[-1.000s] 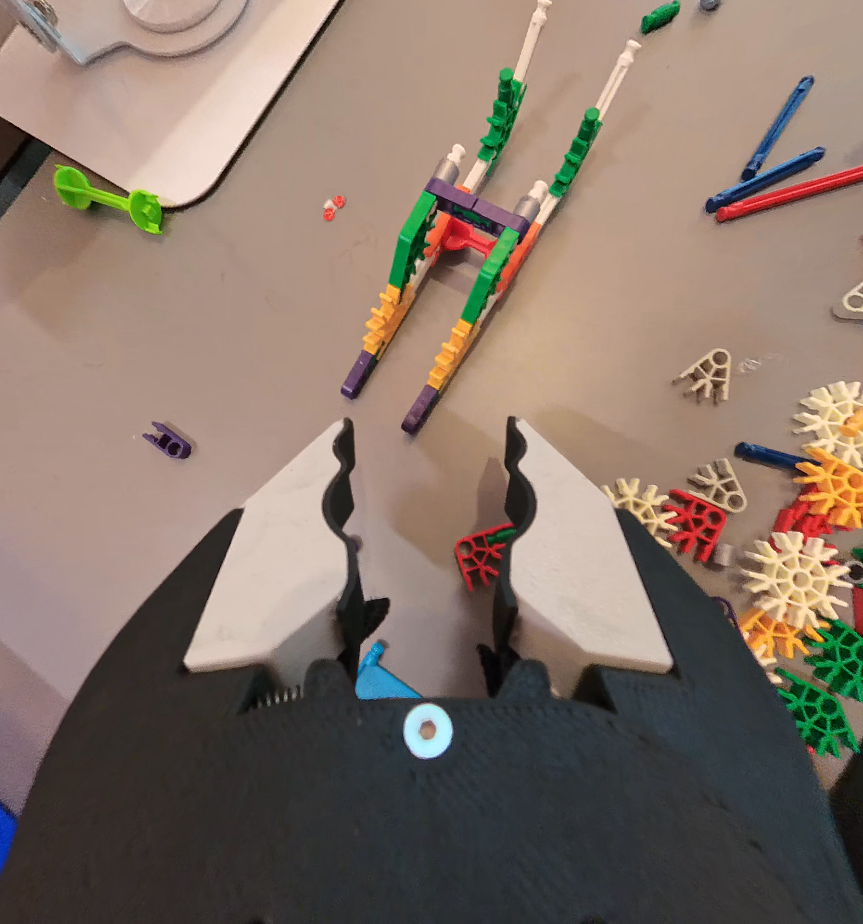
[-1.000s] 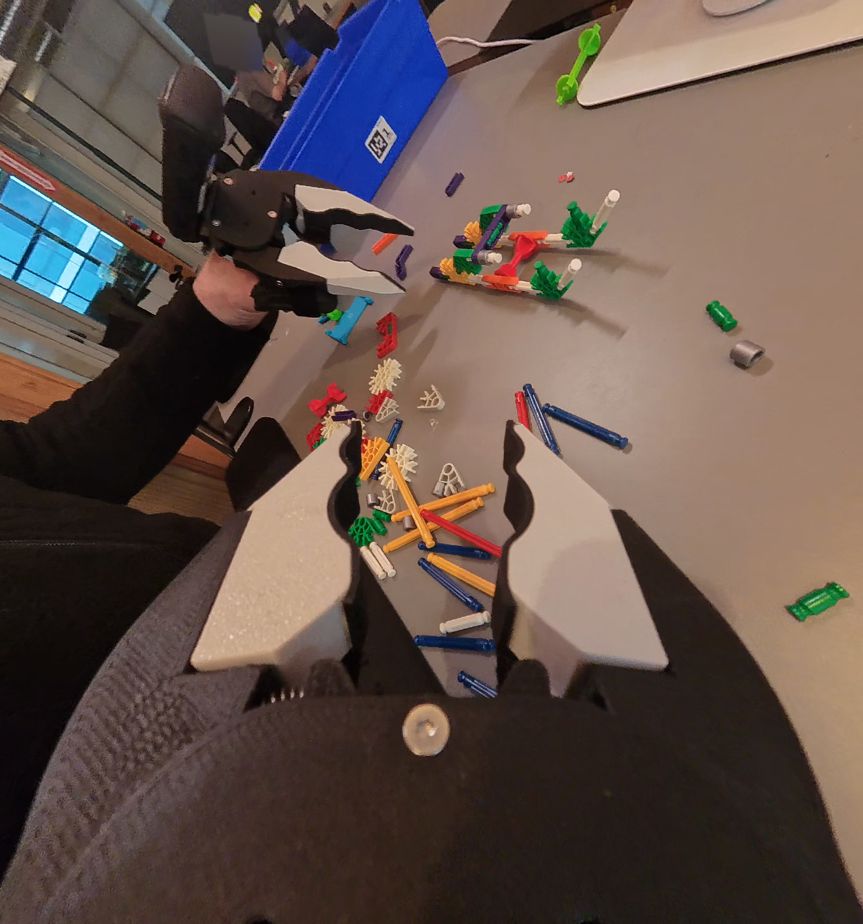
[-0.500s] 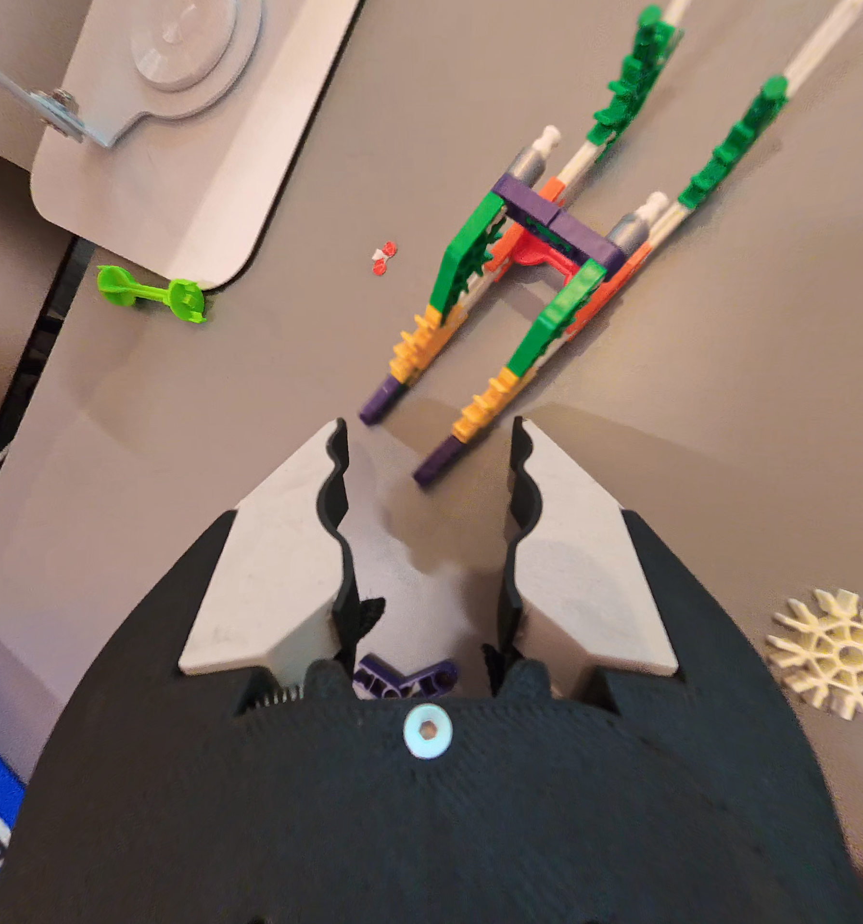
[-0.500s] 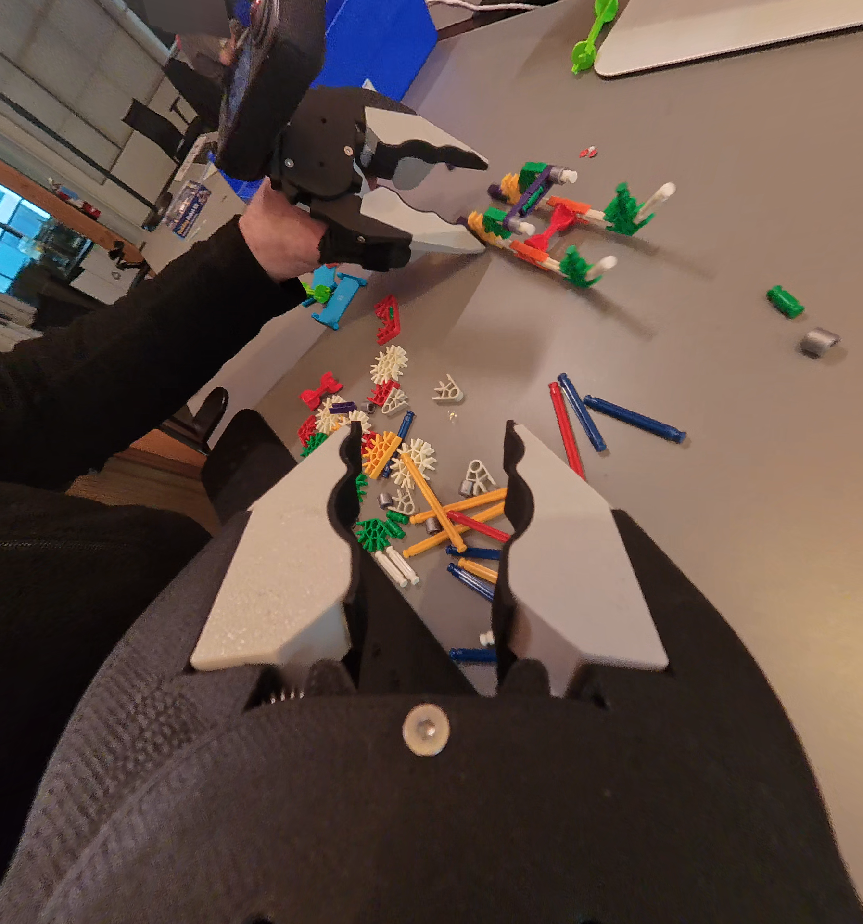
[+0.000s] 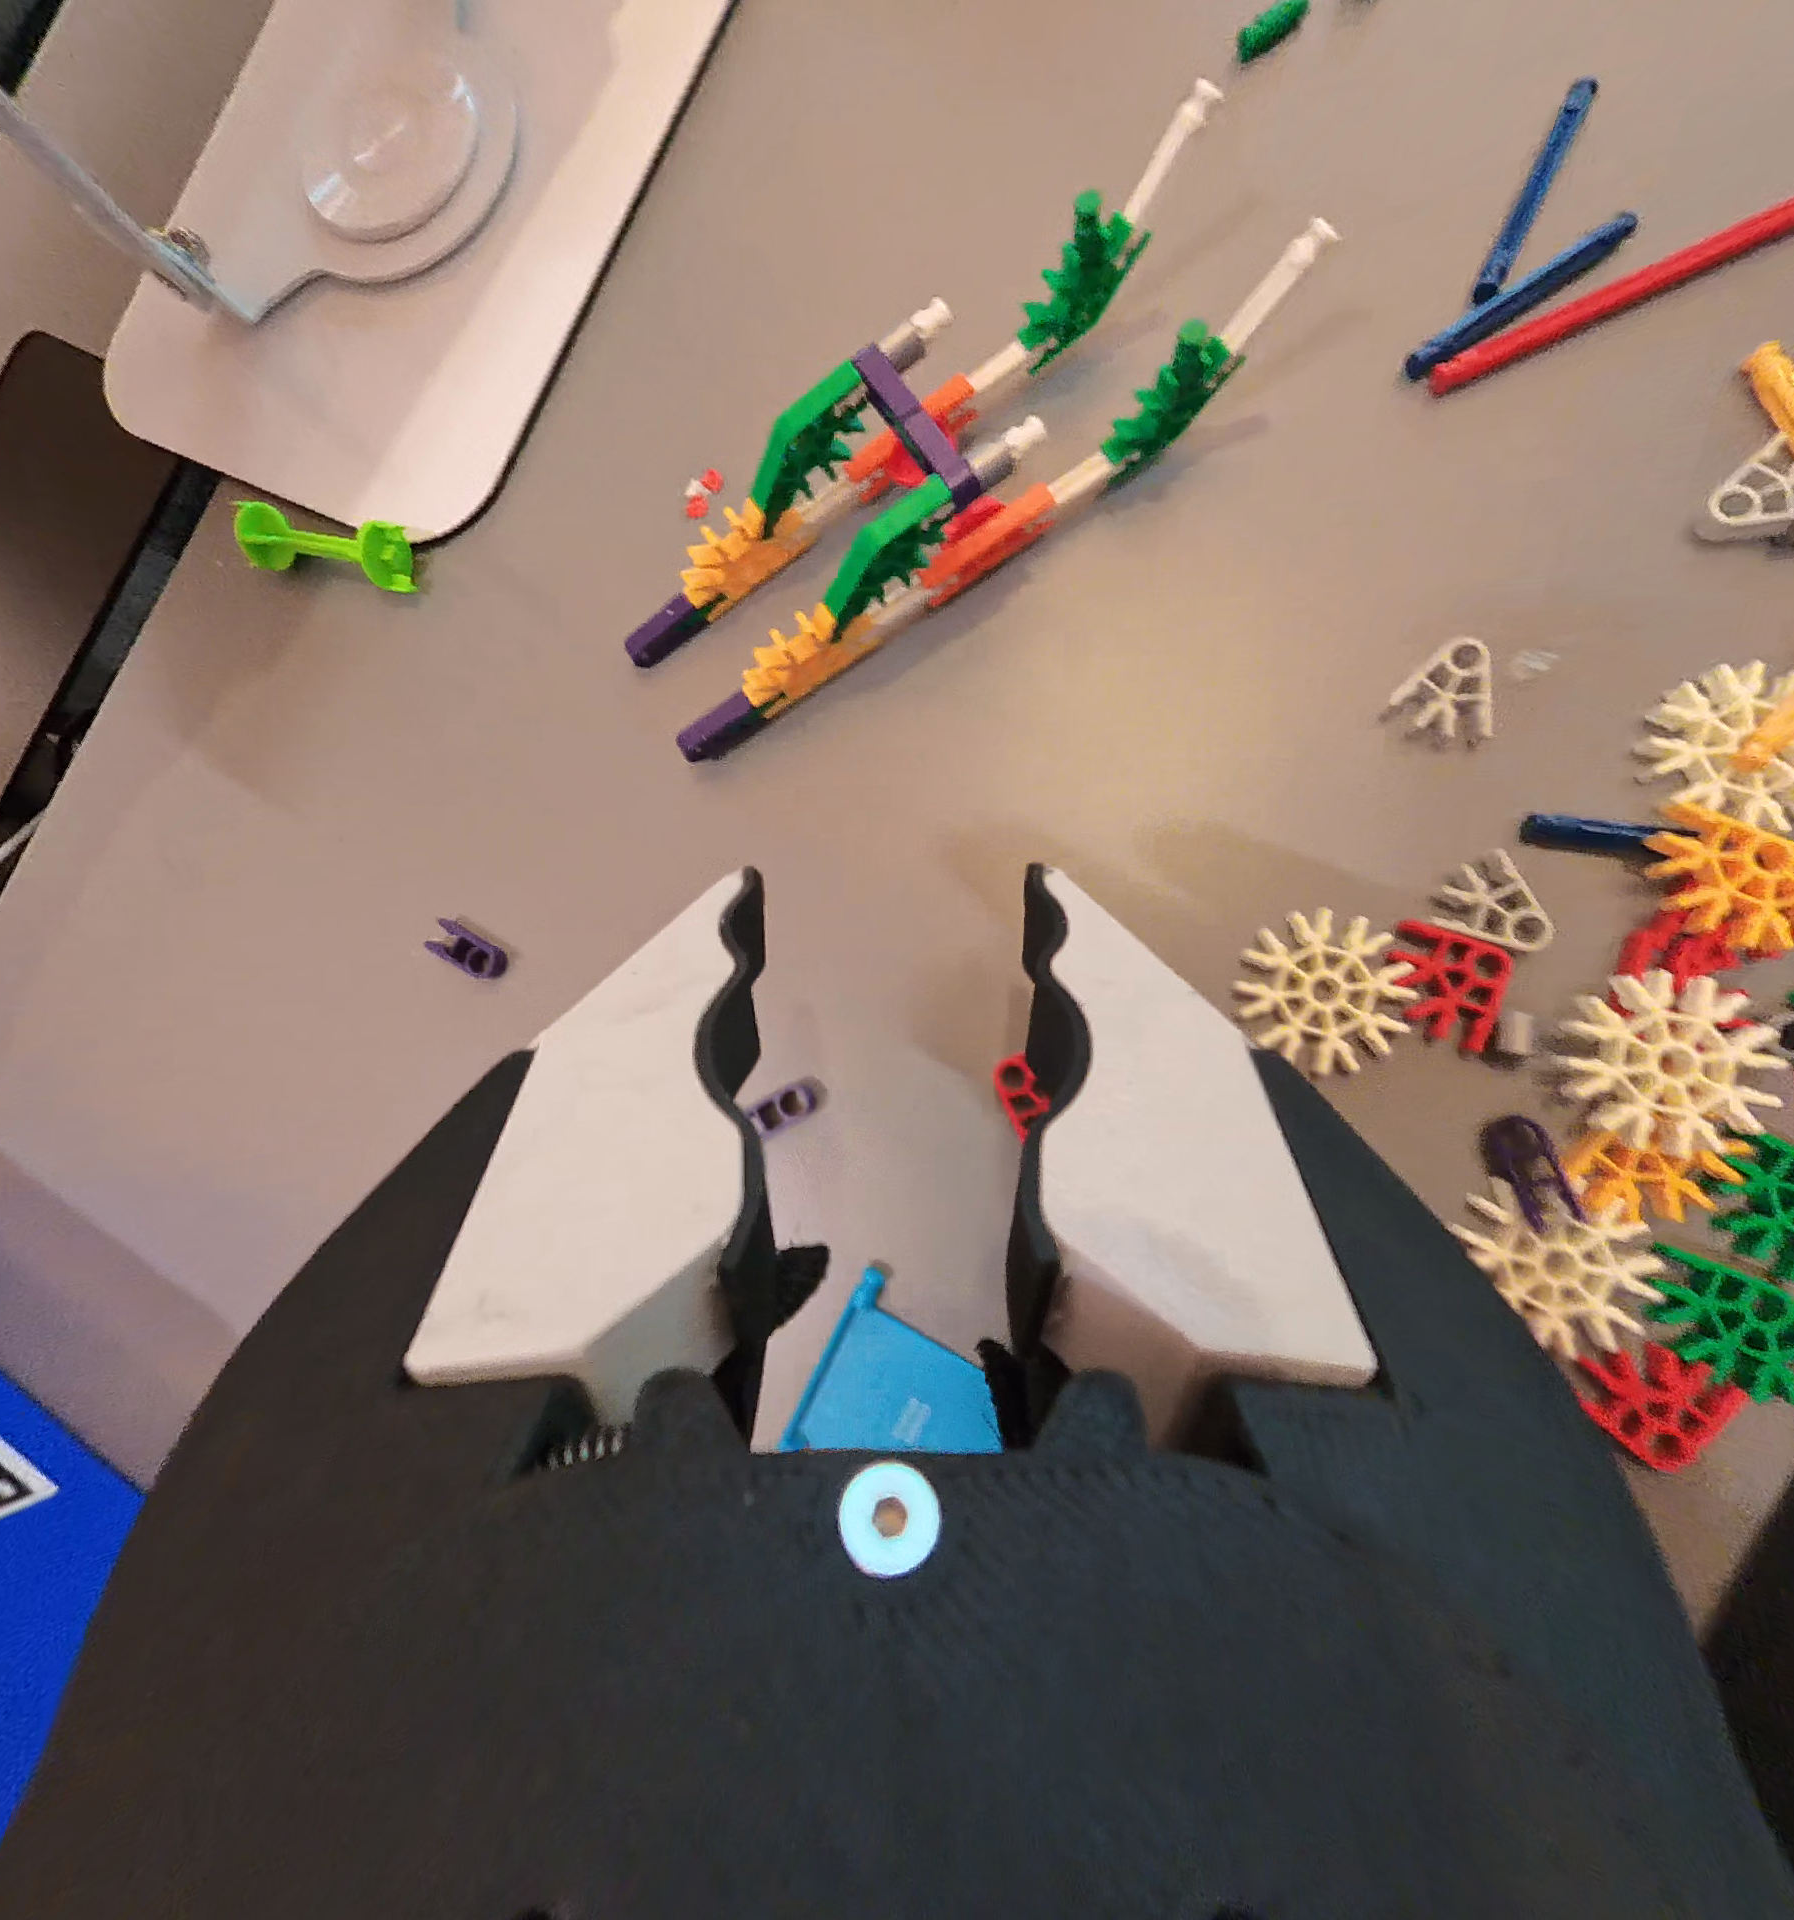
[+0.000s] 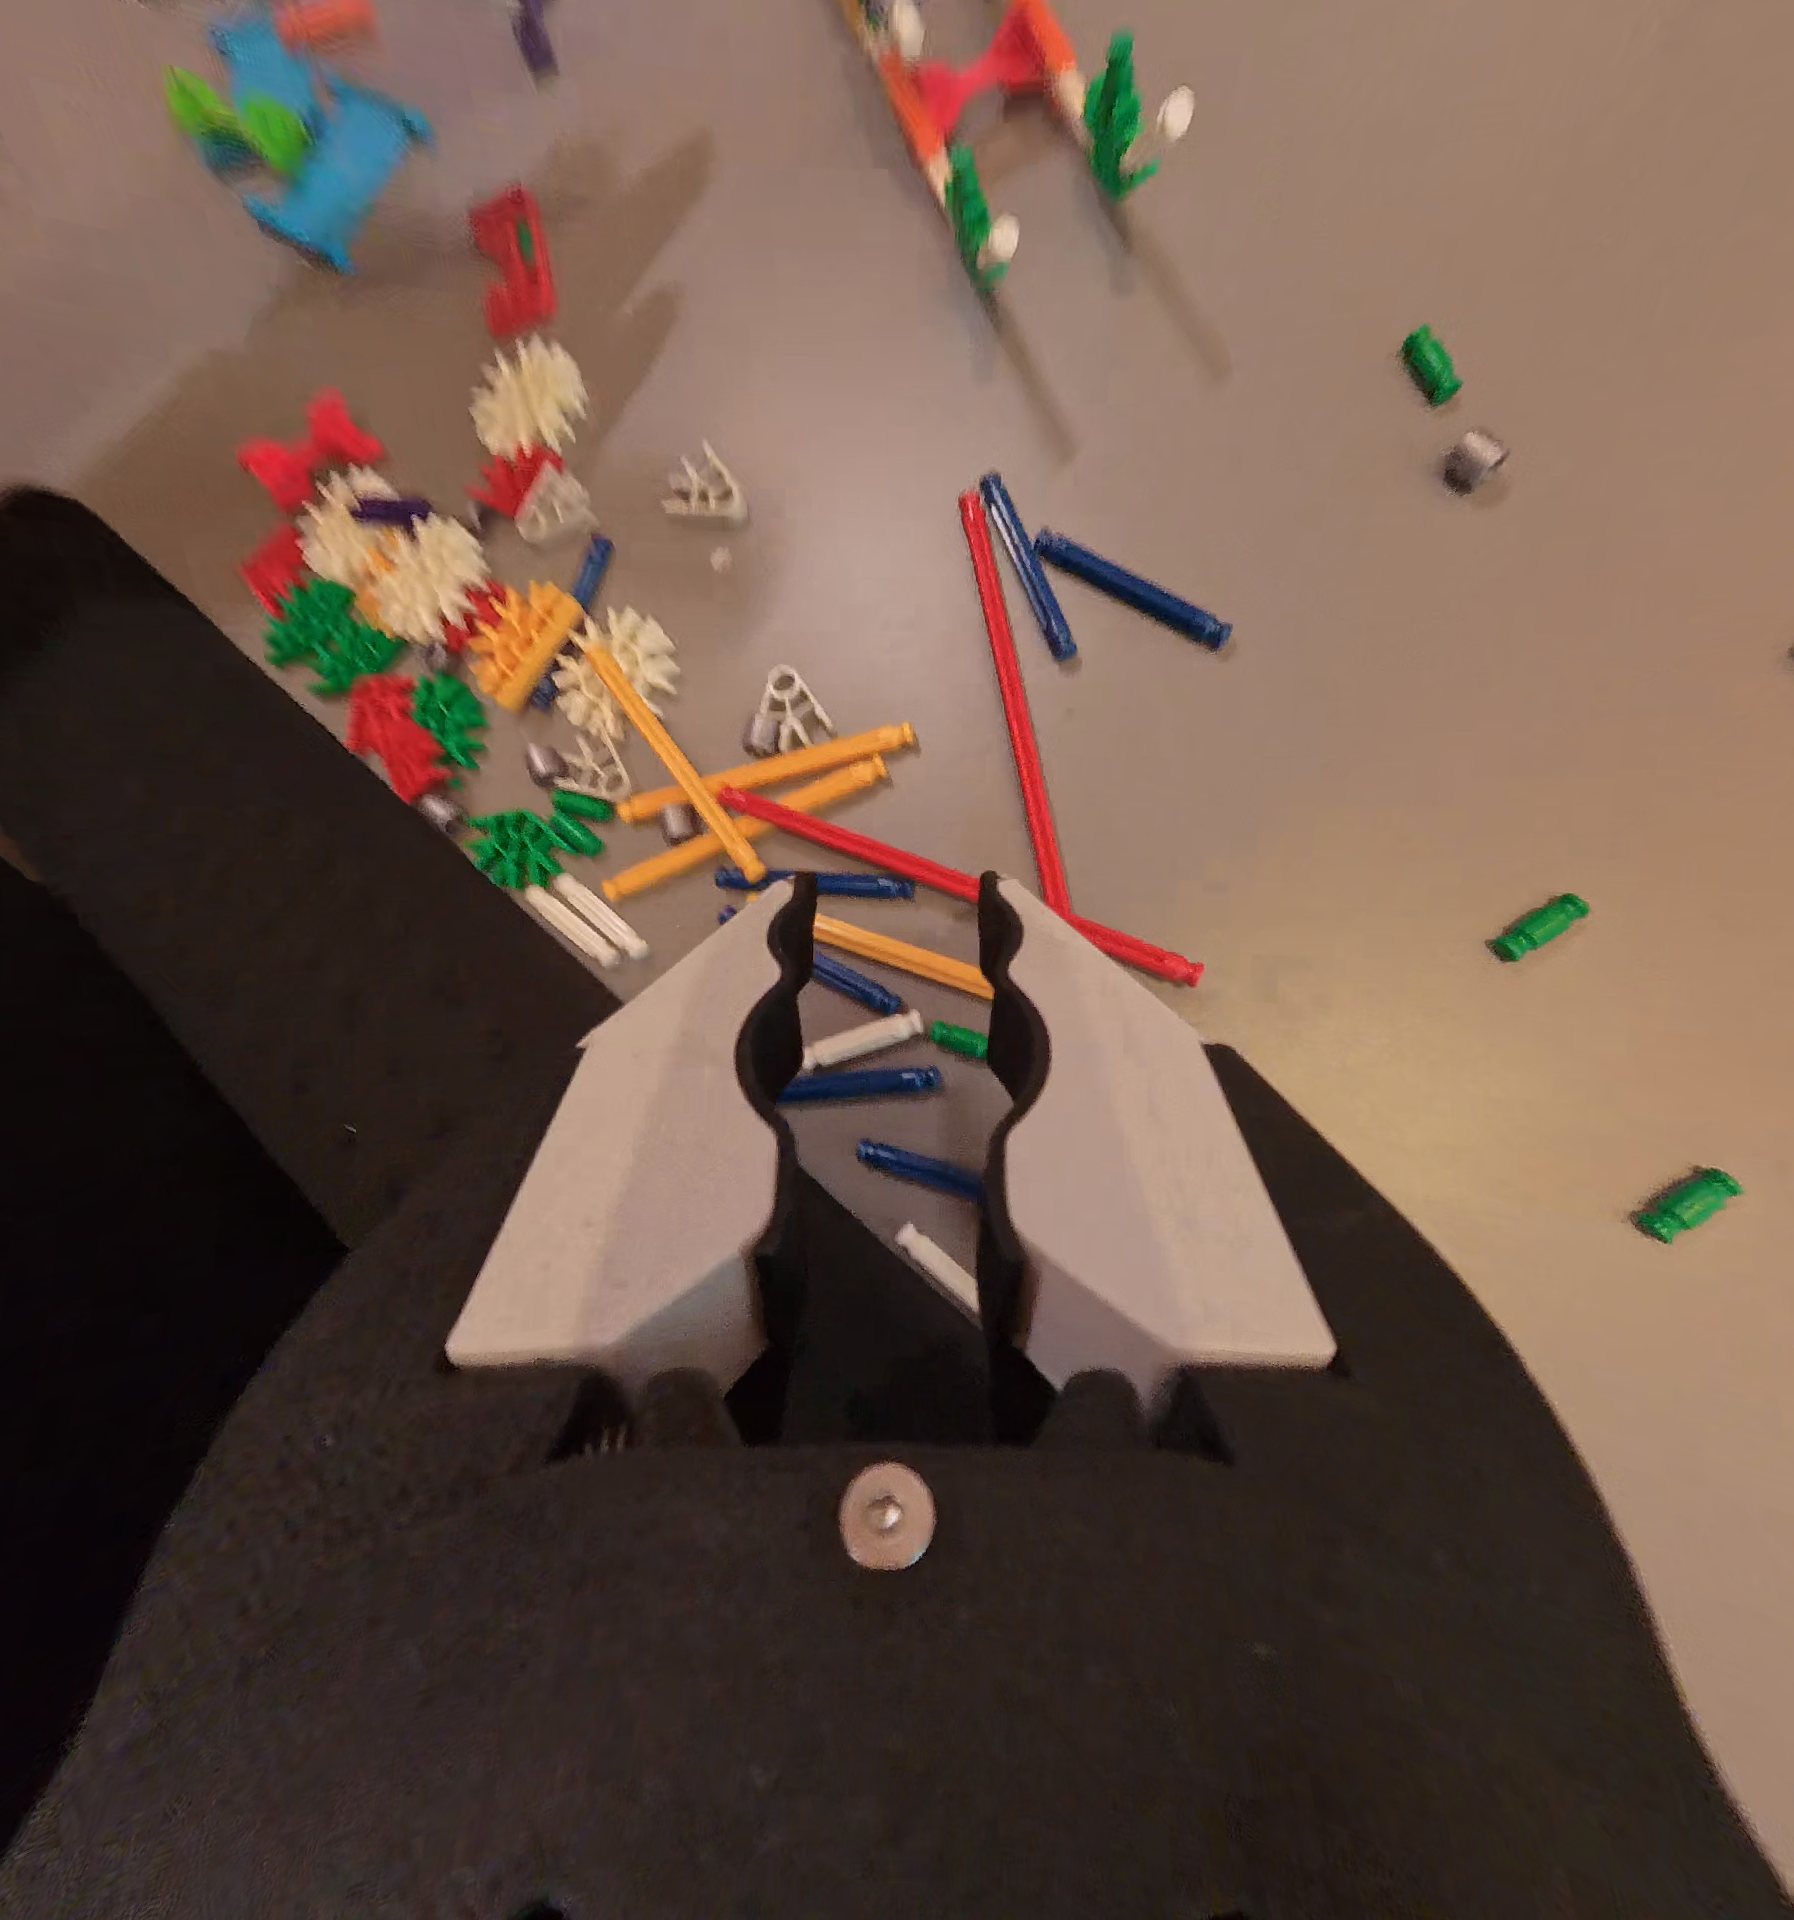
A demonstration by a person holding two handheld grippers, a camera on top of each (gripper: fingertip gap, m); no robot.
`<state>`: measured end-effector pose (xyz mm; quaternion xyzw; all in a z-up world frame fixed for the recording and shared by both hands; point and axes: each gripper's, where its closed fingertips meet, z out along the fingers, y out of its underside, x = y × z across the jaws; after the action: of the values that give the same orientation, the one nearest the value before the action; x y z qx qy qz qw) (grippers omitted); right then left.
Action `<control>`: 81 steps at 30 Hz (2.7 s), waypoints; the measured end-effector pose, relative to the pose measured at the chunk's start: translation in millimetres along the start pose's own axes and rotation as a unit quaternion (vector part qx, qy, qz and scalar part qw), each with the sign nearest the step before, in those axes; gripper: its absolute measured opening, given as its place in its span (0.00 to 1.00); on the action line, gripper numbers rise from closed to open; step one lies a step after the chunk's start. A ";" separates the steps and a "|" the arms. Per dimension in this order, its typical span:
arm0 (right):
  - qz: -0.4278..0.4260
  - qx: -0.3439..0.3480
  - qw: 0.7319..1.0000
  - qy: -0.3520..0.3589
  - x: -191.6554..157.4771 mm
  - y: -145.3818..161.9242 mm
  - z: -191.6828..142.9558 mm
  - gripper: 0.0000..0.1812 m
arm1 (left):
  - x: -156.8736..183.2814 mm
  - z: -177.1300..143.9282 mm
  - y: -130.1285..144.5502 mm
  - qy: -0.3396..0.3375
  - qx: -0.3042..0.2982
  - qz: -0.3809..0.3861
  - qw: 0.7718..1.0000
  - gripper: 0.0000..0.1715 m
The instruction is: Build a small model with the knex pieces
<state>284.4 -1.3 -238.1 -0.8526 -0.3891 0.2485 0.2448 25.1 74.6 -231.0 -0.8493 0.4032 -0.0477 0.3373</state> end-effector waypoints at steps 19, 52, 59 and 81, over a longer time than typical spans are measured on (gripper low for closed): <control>-0.032 0.003 0.999 -0.008 1.4 3.1 -1.5 0.20 | 24.7 -40.7 75.0 0.059 -0.068 -0.076 0.993 0.29; 0.064 0.146 0.929 -0.333 -114.8 -146.6 32.1 0.07 | 83.9 -63.5 -90.7 0.016 0.158 0.255 0.954 0.08; 0.082 0.166 0.917 -0.353 -107.0 -153.0 23.7 0.02 | 83.8 -66.1 -107.2 0.006 0.176 0.283 0.943 0.08; 0.155 0.237 0.902 -0.325 -38.4 -163.4 -0.1 0.02 | 13.2 -15.0 -118.0 0.081 0.168 0.152 0.971 0.40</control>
<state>173.9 62.9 -129.2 -0.6910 -0.2396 0.6313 0.2579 105.7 109.8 -149.9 -0.7025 0.5396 -0.1317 0.4449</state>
